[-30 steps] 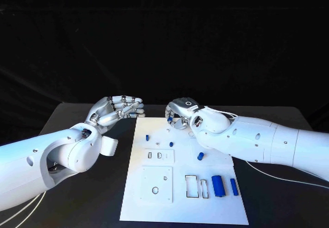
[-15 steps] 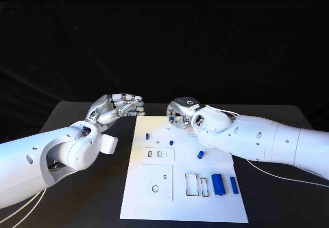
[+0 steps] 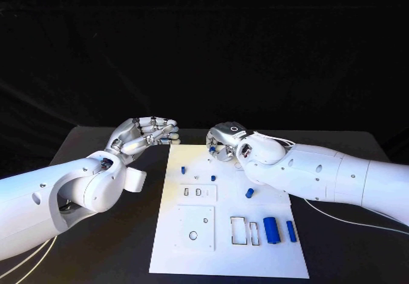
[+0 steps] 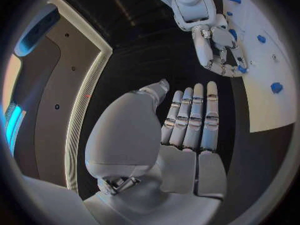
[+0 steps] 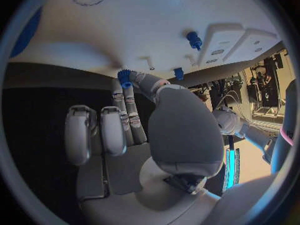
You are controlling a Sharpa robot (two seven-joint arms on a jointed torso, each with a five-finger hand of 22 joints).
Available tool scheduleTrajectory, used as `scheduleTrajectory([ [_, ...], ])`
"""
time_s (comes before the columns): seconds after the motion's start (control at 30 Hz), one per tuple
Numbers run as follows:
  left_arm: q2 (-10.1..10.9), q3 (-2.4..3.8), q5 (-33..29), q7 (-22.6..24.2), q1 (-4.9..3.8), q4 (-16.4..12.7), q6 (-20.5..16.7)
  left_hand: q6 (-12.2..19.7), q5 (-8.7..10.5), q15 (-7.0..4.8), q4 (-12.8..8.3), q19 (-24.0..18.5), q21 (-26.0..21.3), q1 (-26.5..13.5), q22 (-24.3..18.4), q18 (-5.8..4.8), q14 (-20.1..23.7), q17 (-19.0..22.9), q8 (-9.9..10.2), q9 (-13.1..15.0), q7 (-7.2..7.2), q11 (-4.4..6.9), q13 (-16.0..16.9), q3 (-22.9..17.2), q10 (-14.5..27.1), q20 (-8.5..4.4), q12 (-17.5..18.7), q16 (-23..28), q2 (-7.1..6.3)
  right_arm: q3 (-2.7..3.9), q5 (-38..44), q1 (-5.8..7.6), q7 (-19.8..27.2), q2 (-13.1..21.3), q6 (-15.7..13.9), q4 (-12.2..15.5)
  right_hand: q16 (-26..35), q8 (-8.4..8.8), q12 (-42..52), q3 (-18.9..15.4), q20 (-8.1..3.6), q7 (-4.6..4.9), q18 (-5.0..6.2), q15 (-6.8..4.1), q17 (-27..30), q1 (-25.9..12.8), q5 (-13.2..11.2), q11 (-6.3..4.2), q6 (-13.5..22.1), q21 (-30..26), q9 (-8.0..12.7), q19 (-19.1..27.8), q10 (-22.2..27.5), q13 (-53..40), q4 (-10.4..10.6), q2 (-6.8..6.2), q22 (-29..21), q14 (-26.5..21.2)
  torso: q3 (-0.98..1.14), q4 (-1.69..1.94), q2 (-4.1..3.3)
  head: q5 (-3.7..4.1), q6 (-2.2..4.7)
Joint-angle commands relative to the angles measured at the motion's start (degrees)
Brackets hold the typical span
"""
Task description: Assemble the parts on the task board
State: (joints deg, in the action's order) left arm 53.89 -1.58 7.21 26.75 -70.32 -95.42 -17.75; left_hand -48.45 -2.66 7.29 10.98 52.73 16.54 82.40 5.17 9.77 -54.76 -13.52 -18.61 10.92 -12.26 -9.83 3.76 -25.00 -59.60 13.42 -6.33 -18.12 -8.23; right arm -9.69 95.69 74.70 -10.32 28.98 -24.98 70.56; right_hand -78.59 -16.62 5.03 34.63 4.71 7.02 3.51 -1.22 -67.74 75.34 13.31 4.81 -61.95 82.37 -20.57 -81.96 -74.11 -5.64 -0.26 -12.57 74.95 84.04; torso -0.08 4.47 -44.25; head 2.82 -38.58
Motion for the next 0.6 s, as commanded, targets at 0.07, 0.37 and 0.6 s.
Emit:
scheduleTrajectory([
  [0.07, -0.1, 0.06, -0.2, 0.4, -0.13, -0.2, 1.1, 0.1, -0.18, 0.26, -0.1, 0.1, -0.4, 0.2, -0.1, 0.74, 0.0, -0.1, 0.4, -0.1, -0.62, -0.04, 0.0, -0.3, -0.3, 0.25, 0.2, 0.2, 0.15, 0.02, 0.1, -0.07, 0.4, -0.4, 1.3, -0.2, -0.2, -0.25, 0.0, 1.1, -0.01, 0.1, -0.33, -0.21, 0.0, 1.2, 0.2, -1.93, 0.6, -0.1, -0.1, 0.5, -1.5, -3.7, -0.7, 0.93, 1.1, 2.0, -0.06, 0.03, -0.04, 0.0, -0.04],
  [0.37, -0.3, 0.06, -0.1, 0.4, -0.17, 0.1, 1.1, 0.1, -0.18, 0.26, -0.1, 0.1, -0.4, 0.2, -0.1, 0.74, 0.0, -0.1, 0.4, -0.1, -0.62, -0.04, 0.0, -0.3, -0.3, 0.25, 0.2, 0.2, 0.15, 0.01, 0.1, -0.24, 0.3, -0.4, 2.6, -0.5, -0.2, -0.09, -0.3, 1.1, 0.11, 0.23, -0.27, -0.08, 0.3, 0.8, 0.2, -1.77, 1.2, -0.3, -0.4, 0.7, -1.1, -3.9, -0.5, 0.58, 0.9, 2.0, -0.12, -0.14, -0.11, 0.06, -0.25],
  [0.6, -0.5, 0.05, -0.1, 0.4, -0.17, 0.4, 1.2, 0.1, -0.18, 0.28, -0.2, 0.1, -0.4, 0.1, -0.1, 0.73, 0.0, -0.1, 0.4, -0.1, -0.66, -0.08, 0.0, -0.4, -0.2, 0.26, 0.4, 0.3, 0.08, 0.0, -0.9, -0.28, 1.5, -0.3, 0.4, -0.9, 2.6, 3.37, -1.5, 0.8, 1.63, 2.0, 0.9, 1.79, 5.3, -2.2, 0.1, 0.47, 7.1, -3.9, 0.1, 4.3, 6.4, -2.5, 1.0, -2.74, -4.3, 0.5, -0.07, -0.09, -0.05, 0.19, -0.2],
])
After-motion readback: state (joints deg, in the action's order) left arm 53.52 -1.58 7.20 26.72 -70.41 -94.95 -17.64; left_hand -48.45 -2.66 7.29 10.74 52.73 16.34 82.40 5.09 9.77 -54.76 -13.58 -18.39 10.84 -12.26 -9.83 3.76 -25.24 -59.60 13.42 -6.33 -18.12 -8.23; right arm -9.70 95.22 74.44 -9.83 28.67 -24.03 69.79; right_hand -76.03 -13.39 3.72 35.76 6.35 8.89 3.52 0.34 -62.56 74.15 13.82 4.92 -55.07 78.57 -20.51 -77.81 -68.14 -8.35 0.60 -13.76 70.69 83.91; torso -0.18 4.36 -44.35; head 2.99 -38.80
